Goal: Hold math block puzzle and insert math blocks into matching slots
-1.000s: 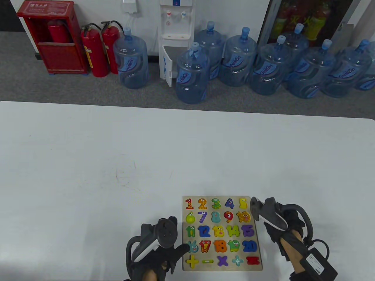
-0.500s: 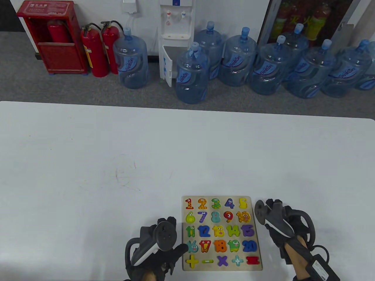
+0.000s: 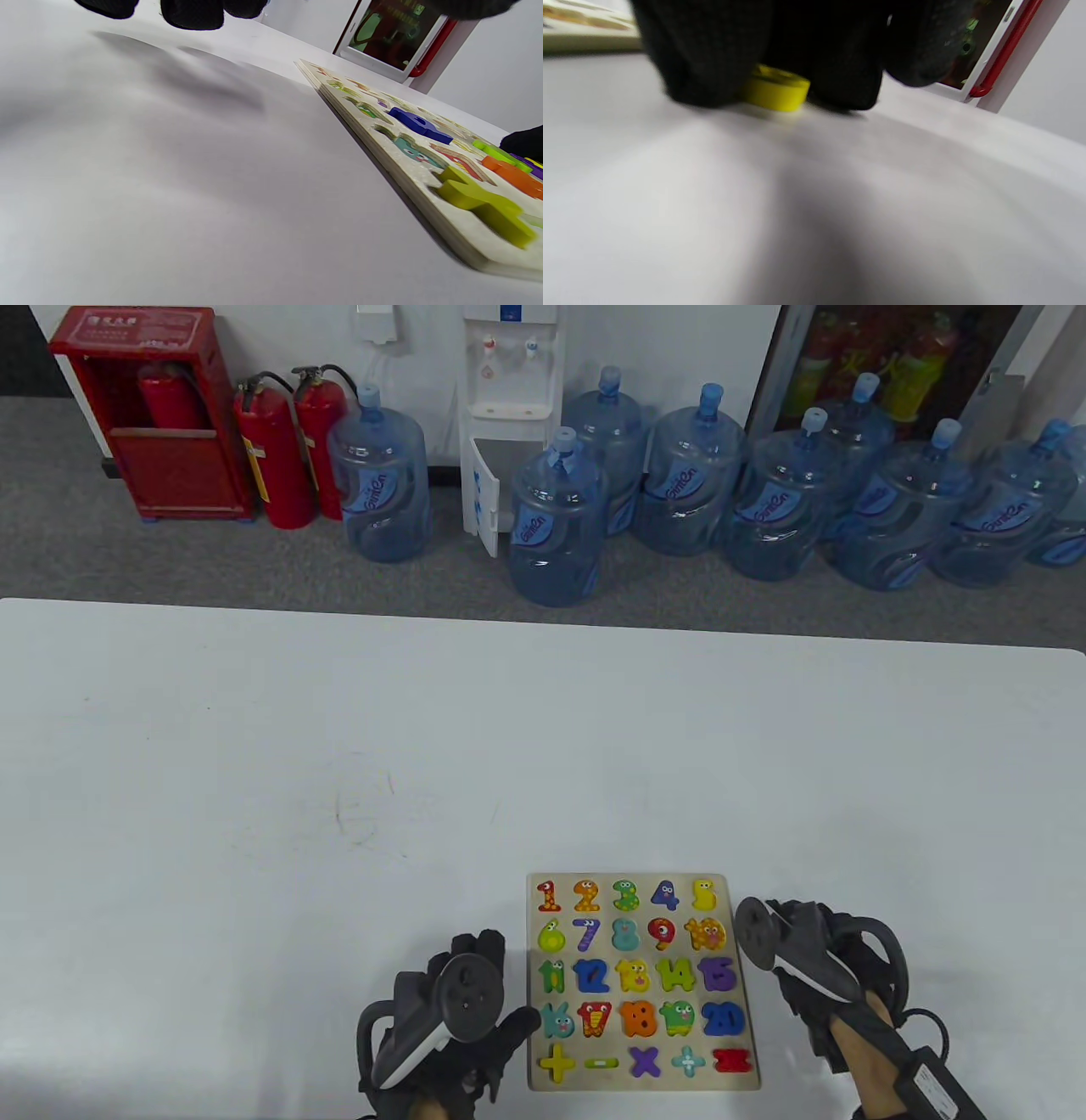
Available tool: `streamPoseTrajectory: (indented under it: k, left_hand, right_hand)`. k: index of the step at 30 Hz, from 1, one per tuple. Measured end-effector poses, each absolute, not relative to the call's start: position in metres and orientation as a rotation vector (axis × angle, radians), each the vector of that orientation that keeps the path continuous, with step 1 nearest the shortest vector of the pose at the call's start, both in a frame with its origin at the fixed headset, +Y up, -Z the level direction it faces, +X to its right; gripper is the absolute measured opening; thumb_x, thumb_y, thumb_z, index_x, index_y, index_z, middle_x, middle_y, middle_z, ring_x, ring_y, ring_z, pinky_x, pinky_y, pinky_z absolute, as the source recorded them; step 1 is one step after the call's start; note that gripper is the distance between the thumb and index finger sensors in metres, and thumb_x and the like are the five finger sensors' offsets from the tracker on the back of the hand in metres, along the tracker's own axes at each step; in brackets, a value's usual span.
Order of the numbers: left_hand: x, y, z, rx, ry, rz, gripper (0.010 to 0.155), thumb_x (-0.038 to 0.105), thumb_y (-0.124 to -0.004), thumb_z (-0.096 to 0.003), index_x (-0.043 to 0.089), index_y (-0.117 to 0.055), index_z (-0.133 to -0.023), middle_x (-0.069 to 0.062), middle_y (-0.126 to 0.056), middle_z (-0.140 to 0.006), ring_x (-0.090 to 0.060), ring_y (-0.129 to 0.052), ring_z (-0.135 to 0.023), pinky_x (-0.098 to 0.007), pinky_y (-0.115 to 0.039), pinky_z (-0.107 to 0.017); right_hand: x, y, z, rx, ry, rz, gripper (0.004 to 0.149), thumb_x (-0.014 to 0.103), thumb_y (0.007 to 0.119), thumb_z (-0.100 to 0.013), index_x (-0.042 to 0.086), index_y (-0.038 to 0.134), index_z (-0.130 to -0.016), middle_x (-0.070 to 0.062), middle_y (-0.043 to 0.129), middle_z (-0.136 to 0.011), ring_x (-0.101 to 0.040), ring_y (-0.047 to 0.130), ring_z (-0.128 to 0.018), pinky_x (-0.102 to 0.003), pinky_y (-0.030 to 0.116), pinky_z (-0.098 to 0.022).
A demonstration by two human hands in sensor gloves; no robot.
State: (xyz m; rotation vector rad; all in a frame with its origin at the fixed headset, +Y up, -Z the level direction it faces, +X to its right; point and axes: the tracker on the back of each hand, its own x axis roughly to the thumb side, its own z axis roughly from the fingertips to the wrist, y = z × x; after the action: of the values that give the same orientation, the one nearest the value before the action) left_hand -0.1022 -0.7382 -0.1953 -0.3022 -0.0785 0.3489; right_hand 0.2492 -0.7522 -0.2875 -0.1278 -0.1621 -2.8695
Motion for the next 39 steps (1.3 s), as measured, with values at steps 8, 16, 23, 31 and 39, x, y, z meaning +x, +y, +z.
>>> streamPoseTrajectory:
  k: [8,16,23,31,39]
  left_hand:
    - [-0.103,-0.739,-0.195,-0.308,-0.070,0.351,0.087,0.063,-0.064,-0.0357,0.024,-0.034,-0.107,-0.009,-0.036,-0.111,-0.044,-0.050,-0.105,-0.070,-0.053,-0.069]
    - [-0.105,-0.739,-0.195,-0.307,-0.066,0.348,0.087,0.063,-0.064,-0.0358,0.024,-0.034,-0.107,-0.009,-0.036,-0.111,-0.044,-0.050,-0.105,-0.070,-0.053,-0.069]
    - [-0.105,-0.740,-0.197,-0.327,-0.059,0.335,0.087,0.063,-0.064,-0.0361,0.025,-0.034,-0.107,-0.009,-0.036,-0.112,-0.044,-0.049,-0.105,-0.070,-0.053,-0.070]
    - [-0.102,-0.740,-0.198,-0.340,-0.073,0.346,0.087,0.063,-0.064,-0.0363,0.025,-0.033,-0.108,-0.009,-0.035,-0.112,-0.044,-0.048,-0.106,-0.070,-0.052,-0.070]
    - [-0.102,-0.741,-0.199,-0.355,-0.072,0.332,0.087,0.063,-0.064,-0.0364,0.025,-0.033,-0.108,-0.009,-0.035,-0.112,-0.044,-0.048,-0.106,-0.070,-0.052,-0.070]
  right_hand:
    - [0.249,-0.752,-0.282,-0.172,-0.097,-2.873,0.062,0.030,0.083,-0.024,0.025,0.072,-0.085,-0.003,0.078,-0.088,-0.022,0.088,-0.072,-0.043,0.074,-0.059]
    - [0.239,-0.748,-0.280,-0.227,-0.033,-2.834,0.062,0.031,0.082,-0.025,0.023,0.072,-0.086,-0.004,0.079,-0.087,-0.022,0.089,-0.071,-0.044,0.074,-0.058]
    - [0.219,-0.721,-0.265,-0.376,0.126,-2.886,0.062,0.032,0.082,-0.025,0.024,0.073,-0.085,-0.003,0.080,-0.087,-0.022,0.091,-0.069,-0.043,0.076,-0.057]
    - [0.183,-0.711,-0.259,-0.491,0.173,-2.846,0.062,0.033,0.081,-0.025,0.025,0.072,-0.086,-0.003,0.080,-0.087,-0.021,0.091,-0.070,-0.043,0.076,-0.057]
    - [0.139,-0.713,-0.250,-0.594,0.150,-2.746,0.062,0.033,0.081,-0.025,0.025,0.072,-0.086,-0.002,0.080,-0.088,-0.020,0.091,-0.070,-0.043,0.076,-0.058]
